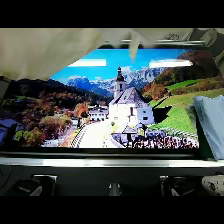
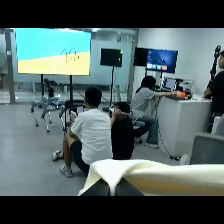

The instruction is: Fold the shirts.

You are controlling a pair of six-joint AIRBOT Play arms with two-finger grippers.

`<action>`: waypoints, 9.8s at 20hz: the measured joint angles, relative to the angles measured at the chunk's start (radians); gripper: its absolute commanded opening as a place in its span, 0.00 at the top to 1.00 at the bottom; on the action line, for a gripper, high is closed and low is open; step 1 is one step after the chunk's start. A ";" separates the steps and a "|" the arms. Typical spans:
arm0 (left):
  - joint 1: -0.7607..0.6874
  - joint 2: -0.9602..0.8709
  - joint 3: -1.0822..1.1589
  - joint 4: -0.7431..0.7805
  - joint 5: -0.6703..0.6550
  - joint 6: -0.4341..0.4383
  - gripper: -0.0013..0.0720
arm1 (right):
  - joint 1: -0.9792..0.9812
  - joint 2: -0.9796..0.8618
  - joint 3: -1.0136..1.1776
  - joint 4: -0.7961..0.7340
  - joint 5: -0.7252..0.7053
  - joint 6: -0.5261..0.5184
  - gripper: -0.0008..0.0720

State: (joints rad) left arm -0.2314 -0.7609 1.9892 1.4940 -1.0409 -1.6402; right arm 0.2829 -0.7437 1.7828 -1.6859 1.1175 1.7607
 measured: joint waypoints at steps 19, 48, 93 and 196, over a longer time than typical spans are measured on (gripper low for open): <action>0.002 -0.706 -0.657 -0.032 0.143 -0.068 0.42 | -0.002 -0.661 -0.580 -0.042 -0.118 0.254 0.81; 0.449 -0.512 -1.352 -0.403 -0.083 0.139 0.85 | -0.492 -0.608 -0.721 0.440 0.267 -0.279 0.21; 0.327 -0.387 -0.699 -0.174 -0.105 0.115 0.95 | -0.476 -0.578 -0.283 0.402 0.249 -0.278 0.96; 0.362 -0.650 -0.406 -0.404 -0.178 0.114 0.08 | -0.521 -0.979 -0.564 0.767 0.136 -0.327 0.02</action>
State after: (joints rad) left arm 0.1307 -1.4105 1.5833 1.0901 -1.2186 -1.5261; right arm -0.2386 -1.7229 1.2186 -0.9192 1.2537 1.4338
